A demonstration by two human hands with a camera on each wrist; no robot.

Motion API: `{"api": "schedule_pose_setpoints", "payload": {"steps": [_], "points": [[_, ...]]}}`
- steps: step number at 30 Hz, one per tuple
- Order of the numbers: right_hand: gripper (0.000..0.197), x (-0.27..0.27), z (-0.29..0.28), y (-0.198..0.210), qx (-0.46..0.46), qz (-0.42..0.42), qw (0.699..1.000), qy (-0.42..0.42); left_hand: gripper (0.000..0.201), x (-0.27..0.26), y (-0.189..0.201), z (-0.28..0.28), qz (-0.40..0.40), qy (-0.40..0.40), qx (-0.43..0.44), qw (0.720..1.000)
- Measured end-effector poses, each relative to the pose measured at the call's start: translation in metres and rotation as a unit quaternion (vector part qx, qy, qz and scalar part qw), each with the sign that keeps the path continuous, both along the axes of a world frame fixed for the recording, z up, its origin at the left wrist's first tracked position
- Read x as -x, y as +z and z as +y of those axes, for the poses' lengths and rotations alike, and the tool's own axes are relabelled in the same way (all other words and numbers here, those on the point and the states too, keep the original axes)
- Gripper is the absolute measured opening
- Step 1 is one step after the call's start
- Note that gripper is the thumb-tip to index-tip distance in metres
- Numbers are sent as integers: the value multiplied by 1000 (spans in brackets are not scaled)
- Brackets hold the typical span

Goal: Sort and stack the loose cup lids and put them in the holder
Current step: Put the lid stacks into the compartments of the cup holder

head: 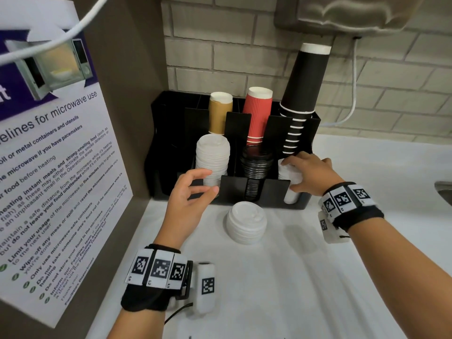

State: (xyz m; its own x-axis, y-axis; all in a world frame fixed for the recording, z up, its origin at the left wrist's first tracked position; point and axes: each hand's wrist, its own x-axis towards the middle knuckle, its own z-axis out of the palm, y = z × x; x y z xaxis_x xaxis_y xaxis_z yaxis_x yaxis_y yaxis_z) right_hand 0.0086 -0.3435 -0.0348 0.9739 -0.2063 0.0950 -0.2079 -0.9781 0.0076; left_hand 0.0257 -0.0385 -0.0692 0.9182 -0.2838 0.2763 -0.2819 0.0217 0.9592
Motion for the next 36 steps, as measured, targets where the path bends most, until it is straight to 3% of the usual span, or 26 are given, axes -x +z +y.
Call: {"api": "schedule_pose_setpoints", "payload": {"steps": [11,15,17,19,20,22,24,26,30,36], "points": [[58,4,12,-4,62,3,998,5,30,0,0,-1,-1,-4,0,1000],[67,11,17,1,83,11,996,0,30,0,-1,0,-2,-3,-1,1000],[62,19,26,6,30,-90,995,4,31,-1,-1,0,-1,1,3,1000],[44,27,43,8,-95,-215,970,60,31,-2,-2,1,1,4,5,1000],[36,29,54,9,-166,-226,954,102,31,-2,-2,1,2,5,5,1000],[29,33,77,4,-253,-128,945,165,30,-1,-2,1,4,4,7,1000],[40,30,94,-8,-235,24,955,178,30,0,-2,1,3,3,8,1000],[60,25,102,-22,-192,111,963,152,30,0,-1,1,1,3,8,1000],[84,17,109,-38,-174,145,968,110,30,-1,0,1,0,-1,11,1000],[76,11,112,-46,-183,133,970,93,29,-2,0,-1,-4,-9,14,1000]]}}
